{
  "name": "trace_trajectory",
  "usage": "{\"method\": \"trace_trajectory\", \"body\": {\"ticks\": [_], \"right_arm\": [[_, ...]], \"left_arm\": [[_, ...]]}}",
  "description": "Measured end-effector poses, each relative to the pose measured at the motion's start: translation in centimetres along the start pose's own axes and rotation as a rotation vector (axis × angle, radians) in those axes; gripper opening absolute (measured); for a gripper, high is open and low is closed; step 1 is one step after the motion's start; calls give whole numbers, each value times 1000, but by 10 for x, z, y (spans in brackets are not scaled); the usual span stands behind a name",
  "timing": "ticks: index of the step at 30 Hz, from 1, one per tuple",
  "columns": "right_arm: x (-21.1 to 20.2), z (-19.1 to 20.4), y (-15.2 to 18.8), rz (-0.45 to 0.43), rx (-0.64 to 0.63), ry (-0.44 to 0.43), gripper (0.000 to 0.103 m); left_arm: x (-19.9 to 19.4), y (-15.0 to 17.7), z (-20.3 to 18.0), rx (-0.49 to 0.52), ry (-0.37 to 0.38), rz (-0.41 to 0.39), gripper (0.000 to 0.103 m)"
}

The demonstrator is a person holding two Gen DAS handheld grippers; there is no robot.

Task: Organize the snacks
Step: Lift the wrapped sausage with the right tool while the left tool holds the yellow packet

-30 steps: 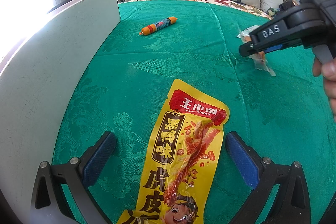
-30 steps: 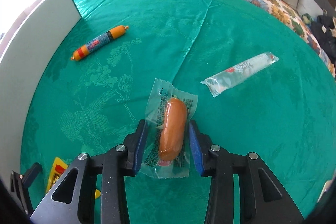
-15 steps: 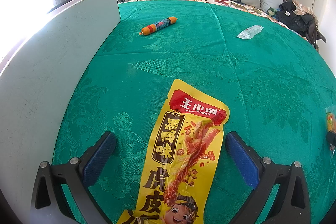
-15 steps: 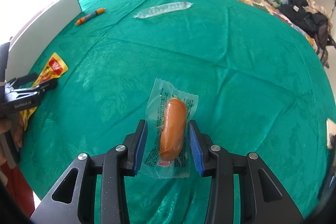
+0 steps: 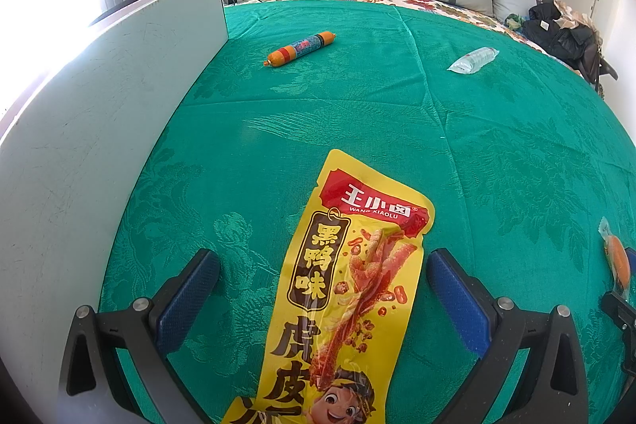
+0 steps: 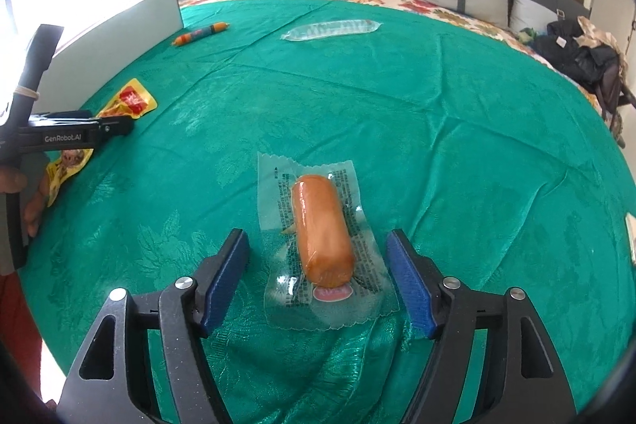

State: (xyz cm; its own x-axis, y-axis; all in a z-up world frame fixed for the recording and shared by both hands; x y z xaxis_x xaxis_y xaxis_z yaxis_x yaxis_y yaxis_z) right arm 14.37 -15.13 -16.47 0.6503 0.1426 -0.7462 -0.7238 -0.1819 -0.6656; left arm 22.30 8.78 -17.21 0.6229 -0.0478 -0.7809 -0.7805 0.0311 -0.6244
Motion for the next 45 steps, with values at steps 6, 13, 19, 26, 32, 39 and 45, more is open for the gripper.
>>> {"method": "trace_trajectory", "body": {"ticks": [6,13,19,26,32,39,45], "right_arm": [[3,0,1,11,0,-11,87],[3,1,1,12,0,-12,88],[3,1,0,12,1,-12,88],[3,1,0,13,0,-12,88],[3,2,0,14,0,-14,90],[5,6,1,16,-3,-17,91],[-5,-5,0,-23,109,-153,89]], "left_arm": [[0,0,0,0,0,0,103],[0,0,0,0,0,0,103],[0,0,0,0,0,0,103],[0,0,0,0,0,0,103],[0,0,0,0,0,0,103],[0,0,0,0,1,0,103],[0,1,-2,40,33,43,103]]}}
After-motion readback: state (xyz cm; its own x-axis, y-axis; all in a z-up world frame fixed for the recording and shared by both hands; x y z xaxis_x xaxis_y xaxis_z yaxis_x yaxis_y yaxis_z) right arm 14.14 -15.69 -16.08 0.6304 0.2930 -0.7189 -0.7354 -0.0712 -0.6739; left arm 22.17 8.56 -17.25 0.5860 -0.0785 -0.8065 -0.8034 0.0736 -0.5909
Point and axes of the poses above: each gripper's, at about its wrist camera, not at the fingertips, and x roughly the way its jaws point, z to its left, y to its underside, the point moved 8 cm from there along x, roughly the way its jaws point, and after that the axes turned 3 degrees about -z, right-handed, at the moved point
